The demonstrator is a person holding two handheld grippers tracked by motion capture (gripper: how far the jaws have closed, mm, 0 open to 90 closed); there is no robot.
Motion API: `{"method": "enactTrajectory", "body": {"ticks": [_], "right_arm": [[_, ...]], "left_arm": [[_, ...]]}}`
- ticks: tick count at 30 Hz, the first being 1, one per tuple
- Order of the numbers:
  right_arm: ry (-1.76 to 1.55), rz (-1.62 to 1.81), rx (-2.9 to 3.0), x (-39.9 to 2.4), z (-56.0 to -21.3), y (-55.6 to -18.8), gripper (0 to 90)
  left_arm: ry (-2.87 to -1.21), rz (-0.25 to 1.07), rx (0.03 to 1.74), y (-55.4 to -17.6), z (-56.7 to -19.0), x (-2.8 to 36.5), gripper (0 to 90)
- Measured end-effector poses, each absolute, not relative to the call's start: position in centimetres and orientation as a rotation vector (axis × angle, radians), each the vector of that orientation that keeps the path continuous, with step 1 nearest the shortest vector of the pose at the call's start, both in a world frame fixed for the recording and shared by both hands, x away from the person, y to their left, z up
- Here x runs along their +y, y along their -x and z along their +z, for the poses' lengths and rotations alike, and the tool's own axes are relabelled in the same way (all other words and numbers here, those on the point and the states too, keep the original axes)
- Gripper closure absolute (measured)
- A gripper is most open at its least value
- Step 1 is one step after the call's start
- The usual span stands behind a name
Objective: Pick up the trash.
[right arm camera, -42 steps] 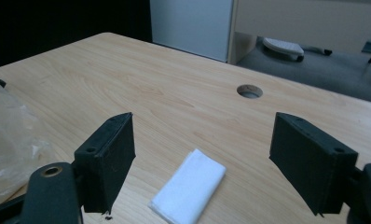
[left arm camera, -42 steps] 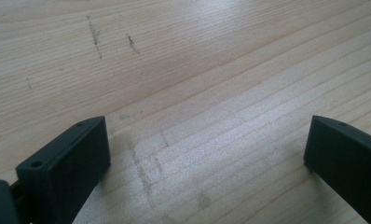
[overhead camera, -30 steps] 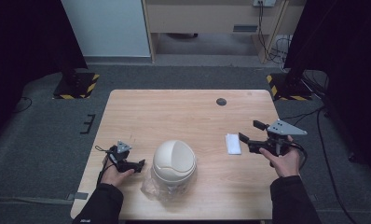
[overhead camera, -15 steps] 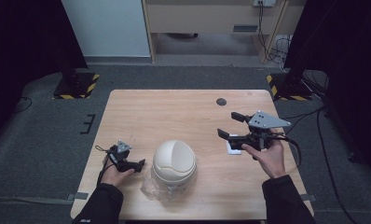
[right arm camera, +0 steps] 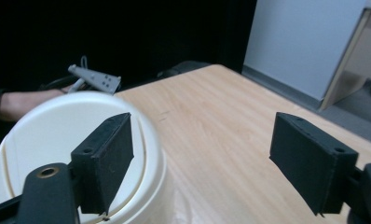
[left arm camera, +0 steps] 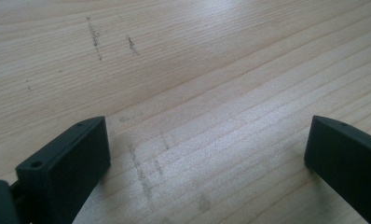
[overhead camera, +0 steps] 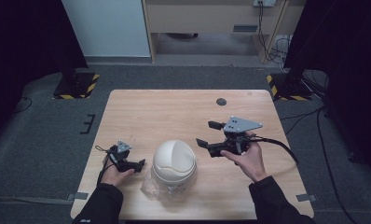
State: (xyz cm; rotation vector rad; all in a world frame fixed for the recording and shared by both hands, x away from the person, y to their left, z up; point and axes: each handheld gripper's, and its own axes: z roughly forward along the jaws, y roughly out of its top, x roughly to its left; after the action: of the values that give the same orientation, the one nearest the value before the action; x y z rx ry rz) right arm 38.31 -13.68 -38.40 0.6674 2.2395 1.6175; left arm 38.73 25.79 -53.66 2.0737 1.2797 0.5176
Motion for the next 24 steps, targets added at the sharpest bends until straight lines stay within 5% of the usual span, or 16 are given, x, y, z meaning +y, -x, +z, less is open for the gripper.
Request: {"method": "enactTrajectory", "body": {"ticks": [24], "right_arm": [[-0.675,1.459,2.434,-9.5,-43.0,-38.4,23.8]], "left_arm": [[-2.074,0.517,1.28,-38.7,-53.7,25.8,0.0]]}}
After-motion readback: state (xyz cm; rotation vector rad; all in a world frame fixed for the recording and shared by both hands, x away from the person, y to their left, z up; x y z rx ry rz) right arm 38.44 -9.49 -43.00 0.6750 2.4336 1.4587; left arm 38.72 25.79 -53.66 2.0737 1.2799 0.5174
